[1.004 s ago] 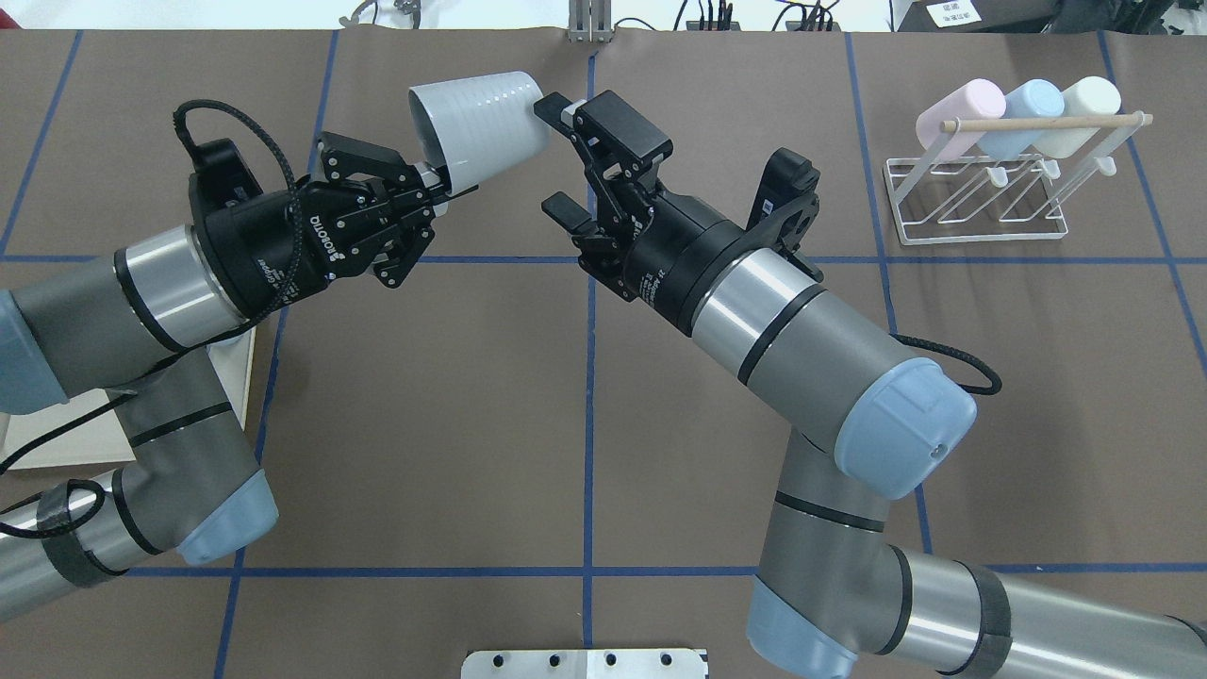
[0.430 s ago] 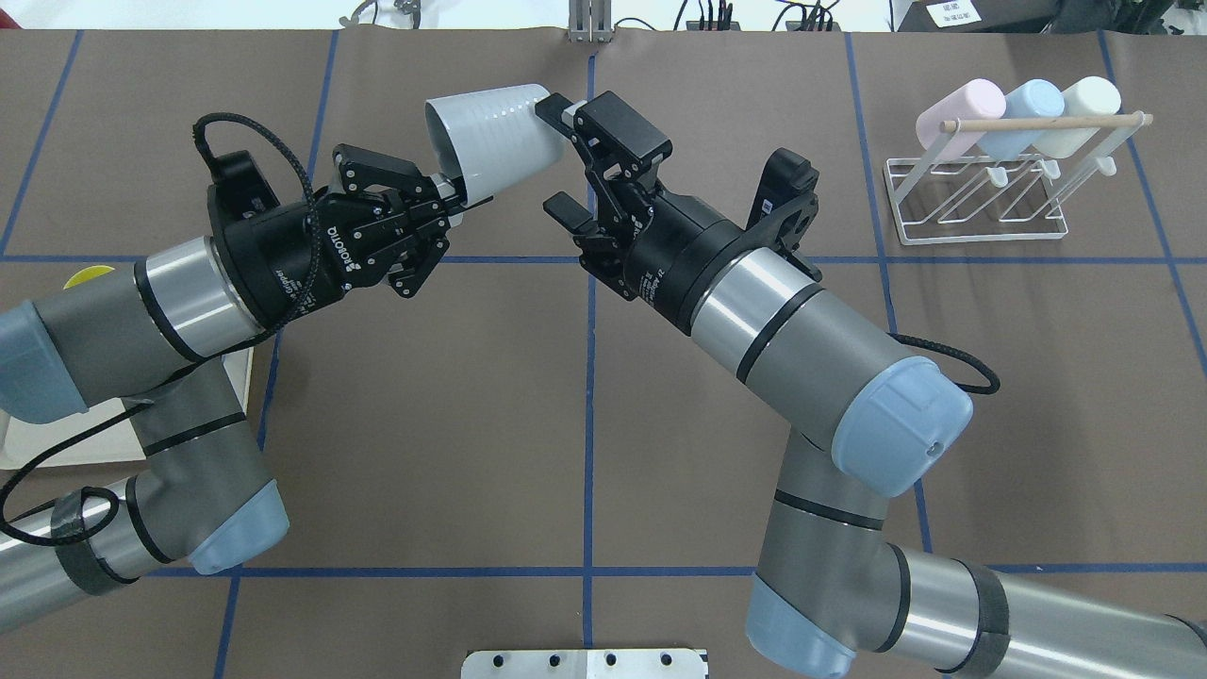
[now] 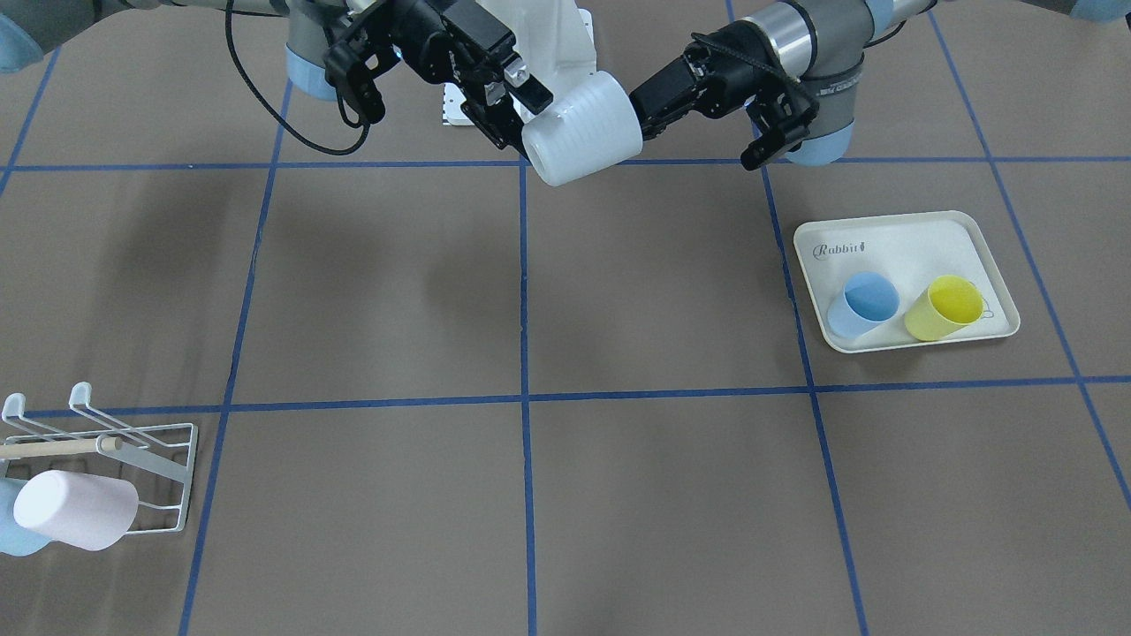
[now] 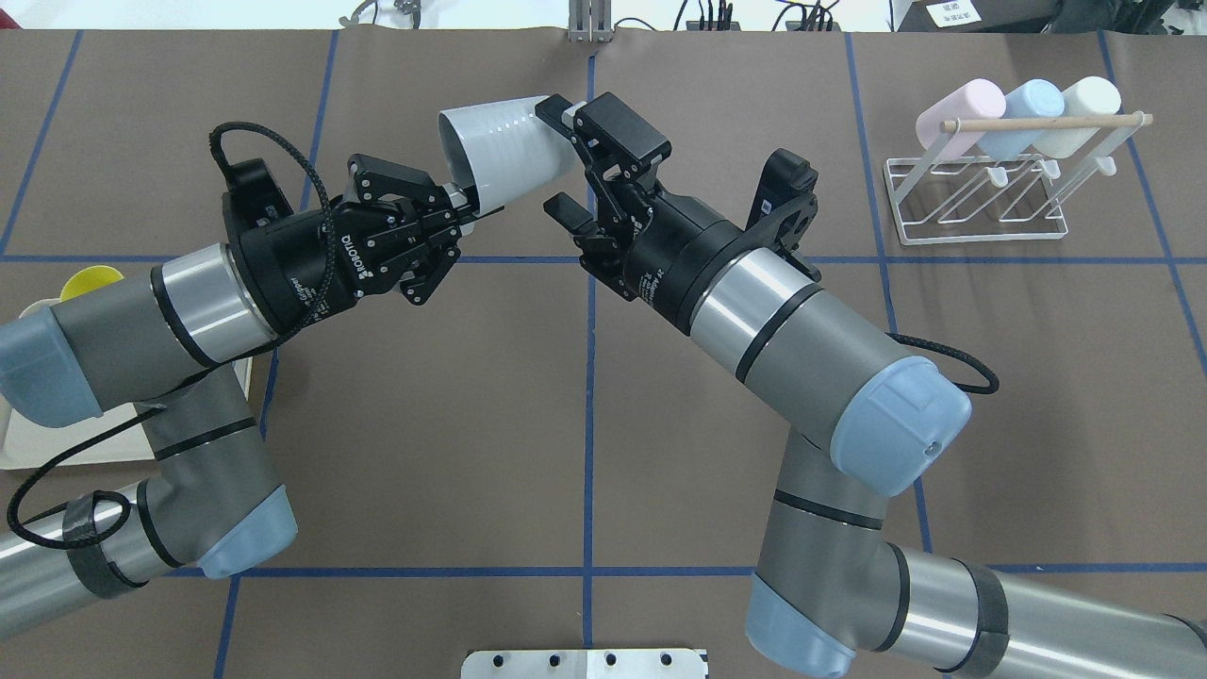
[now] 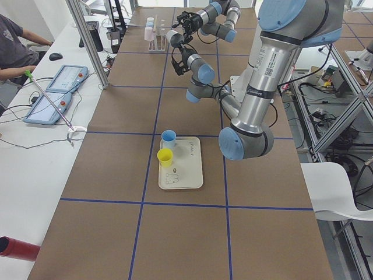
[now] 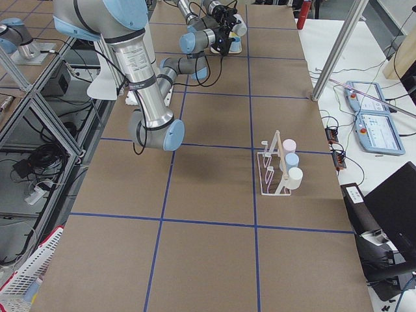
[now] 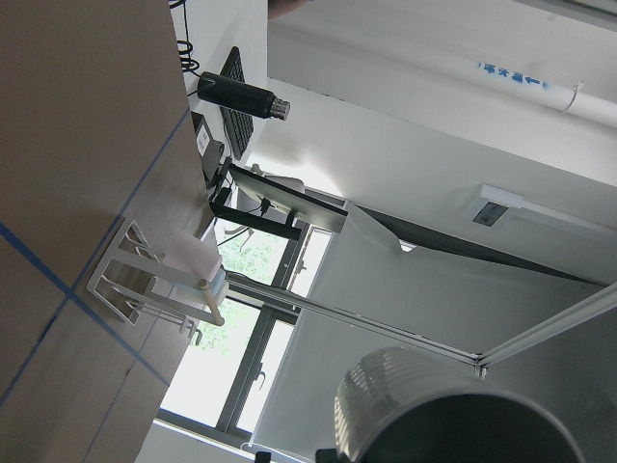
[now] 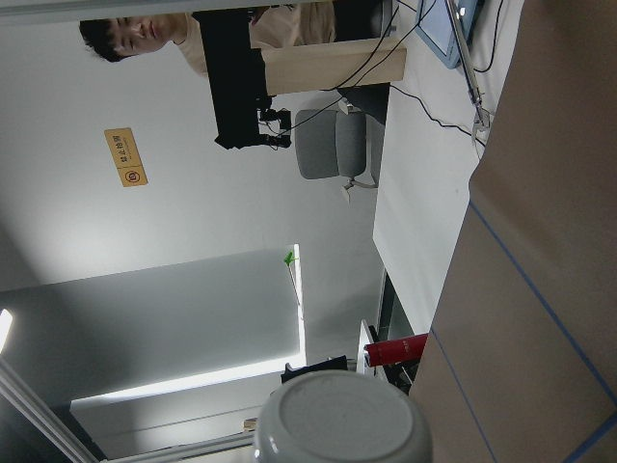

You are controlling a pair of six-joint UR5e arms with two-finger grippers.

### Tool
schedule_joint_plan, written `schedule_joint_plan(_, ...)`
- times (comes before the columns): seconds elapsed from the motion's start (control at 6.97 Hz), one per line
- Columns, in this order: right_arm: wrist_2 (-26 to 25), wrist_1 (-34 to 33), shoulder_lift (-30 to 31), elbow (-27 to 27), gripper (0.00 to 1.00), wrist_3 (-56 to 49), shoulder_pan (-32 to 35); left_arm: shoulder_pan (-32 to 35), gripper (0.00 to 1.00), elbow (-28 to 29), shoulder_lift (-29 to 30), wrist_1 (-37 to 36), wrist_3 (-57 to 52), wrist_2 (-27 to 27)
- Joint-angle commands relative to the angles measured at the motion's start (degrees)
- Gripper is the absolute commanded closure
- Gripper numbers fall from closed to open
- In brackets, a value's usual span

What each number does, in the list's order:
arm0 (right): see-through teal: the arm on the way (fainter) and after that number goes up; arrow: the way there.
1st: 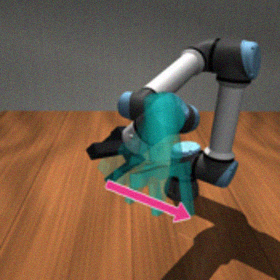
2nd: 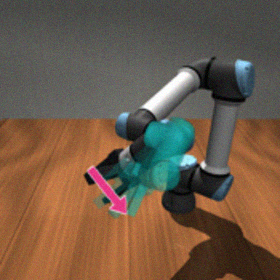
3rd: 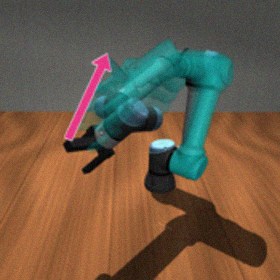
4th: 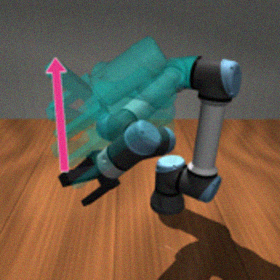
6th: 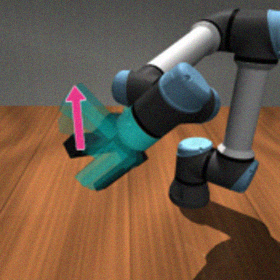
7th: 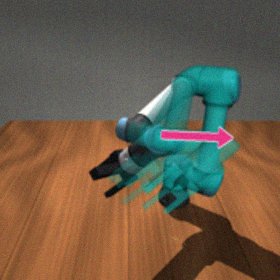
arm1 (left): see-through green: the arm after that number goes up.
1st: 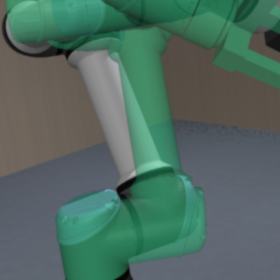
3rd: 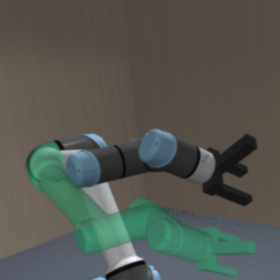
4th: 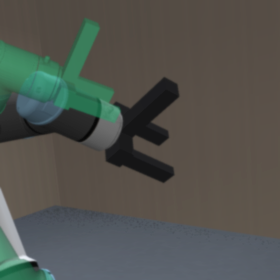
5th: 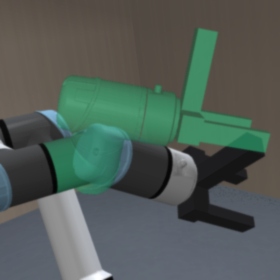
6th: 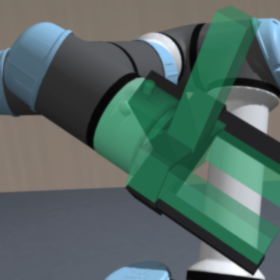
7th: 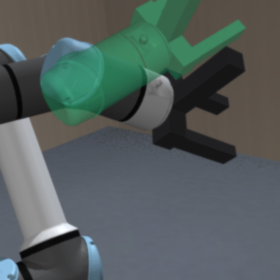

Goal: Transfer IKEA cup to right arm and place on rack

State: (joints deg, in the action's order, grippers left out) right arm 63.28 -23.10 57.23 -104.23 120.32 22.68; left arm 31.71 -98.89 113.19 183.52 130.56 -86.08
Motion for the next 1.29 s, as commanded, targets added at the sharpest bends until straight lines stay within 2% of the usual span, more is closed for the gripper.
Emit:
schedule_joint_plan(0.0,0.0,0.1,0.0,0.3,0.01,0.0,0.0,-2.2,1.0,0.4,1.6,-0.1,-0.2,3.1)
schedule_joint_plan(0.86,0.0,0.1,0.1,0.3,0.04,0.0,0.0,-2.5,1.0,0.3,1.6,-0.3,-0.4,3.3)
schedule_joint_plan(1.0,0.0,0.1,0.1,0.3,0.16,0.0,0.0,-2.4,1.0,0.3,1.6,-0.4,-0.5,3.2)
schedule_joint_plan(1.15,0.0,0.1,0.1,0.3,0.63,0.1,0.0,-2.4,0.99,0.3,1.6,-0.4,-0.6,2.9)
